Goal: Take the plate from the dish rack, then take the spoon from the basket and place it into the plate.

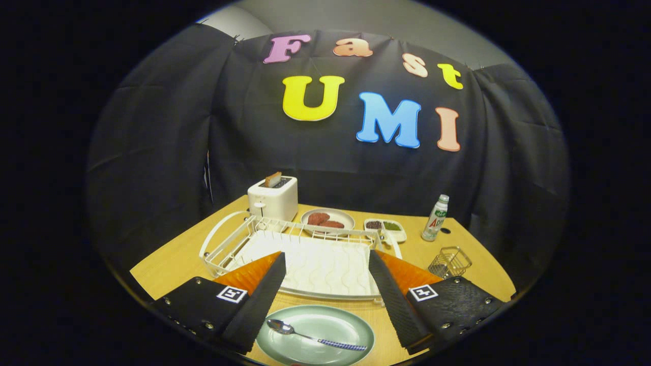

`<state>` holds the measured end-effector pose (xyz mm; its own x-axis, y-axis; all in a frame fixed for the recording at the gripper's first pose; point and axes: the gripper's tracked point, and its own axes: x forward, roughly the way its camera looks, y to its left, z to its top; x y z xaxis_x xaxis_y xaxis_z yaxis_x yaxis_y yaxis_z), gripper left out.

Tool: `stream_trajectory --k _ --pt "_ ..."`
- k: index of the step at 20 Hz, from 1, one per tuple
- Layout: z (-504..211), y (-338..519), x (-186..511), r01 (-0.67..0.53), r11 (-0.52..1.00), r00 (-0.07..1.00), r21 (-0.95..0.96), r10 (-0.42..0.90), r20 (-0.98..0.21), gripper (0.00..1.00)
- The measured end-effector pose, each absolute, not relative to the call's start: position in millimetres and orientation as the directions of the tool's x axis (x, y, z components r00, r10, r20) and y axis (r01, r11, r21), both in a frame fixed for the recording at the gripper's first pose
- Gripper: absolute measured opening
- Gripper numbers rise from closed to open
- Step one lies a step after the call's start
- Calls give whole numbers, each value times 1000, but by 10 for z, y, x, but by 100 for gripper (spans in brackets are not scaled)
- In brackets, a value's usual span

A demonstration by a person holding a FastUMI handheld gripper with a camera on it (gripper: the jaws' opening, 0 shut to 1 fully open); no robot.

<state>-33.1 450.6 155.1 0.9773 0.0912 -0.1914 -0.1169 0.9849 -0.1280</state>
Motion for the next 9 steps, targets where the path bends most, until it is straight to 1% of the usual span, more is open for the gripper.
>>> stream_trajectory --k 2,5,7,9 --pt "1974 4464 -267 -106 985 989 -139 90 -117 97" --pt "2555 4320 -181 -97 989 995 -109 95 -17 96" --pt "2859 4133 -131 -74 993 996 -90 77 33 96" --pt "3003 3847 -76 -38 995 998 -89 43 53 96"
